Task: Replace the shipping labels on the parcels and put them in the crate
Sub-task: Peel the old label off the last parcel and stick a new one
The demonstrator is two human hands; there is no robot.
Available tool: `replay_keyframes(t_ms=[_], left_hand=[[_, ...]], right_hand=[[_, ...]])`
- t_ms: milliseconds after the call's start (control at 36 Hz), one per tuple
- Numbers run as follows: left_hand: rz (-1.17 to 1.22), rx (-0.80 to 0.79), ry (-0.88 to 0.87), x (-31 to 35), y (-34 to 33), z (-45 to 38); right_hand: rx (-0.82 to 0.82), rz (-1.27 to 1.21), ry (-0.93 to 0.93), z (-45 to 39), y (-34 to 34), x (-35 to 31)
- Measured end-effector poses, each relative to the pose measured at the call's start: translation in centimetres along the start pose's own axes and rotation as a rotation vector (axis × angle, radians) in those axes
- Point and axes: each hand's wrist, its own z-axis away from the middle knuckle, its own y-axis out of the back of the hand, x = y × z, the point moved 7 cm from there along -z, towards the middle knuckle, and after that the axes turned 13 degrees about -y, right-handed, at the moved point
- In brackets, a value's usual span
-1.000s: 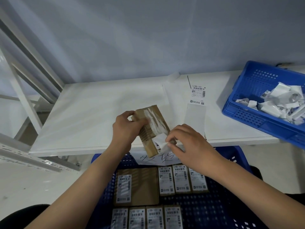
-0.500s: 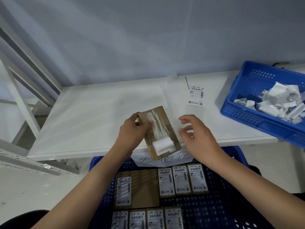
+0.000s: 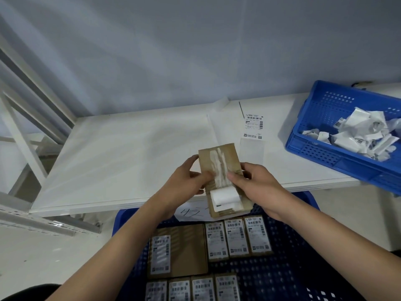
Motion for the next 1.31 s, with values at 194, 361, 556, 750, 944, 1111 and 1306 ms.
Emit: replay_keyframes(t_ms=[194,361,556,750,944,1111,1306], left_hand=[[0.091,0.065,-0.012,-0.2,-0.3,-0.1],[0.106,0.098,-0.027,-0.4,-0.2,-0.1],[0.102,0.121,-0.061,-0.2,-0.3,-0.1],[0.100,0.207,-0.041,-0.8,0.9,-0.4],[-0.005,0.299,-0.028,-2.0,2.2,-0.4],[0.014,0.272,-0.033,-1.8,1.7,-0.4],[0.008,0.275,-0.050,-1.7,1.8,-0.5]], right_hand=[[0.019,0.114,0.074,0.3,-0.1,-0.5],[0.048,0.145,0.148,0.3,0.0,-0.9],[0.067,0.067,0.153,0.1,0.1,-0.7],[0.114,0.144,0.187,0.0,0.4,-1.0],[0.186,0.512,0.637,2.8,-1.0,-3.4],[0.104,0.638,0.656,1.9,-2.6,-1.8],[0.079,0.593,0.613,2.3,-2.4,-2.3]])
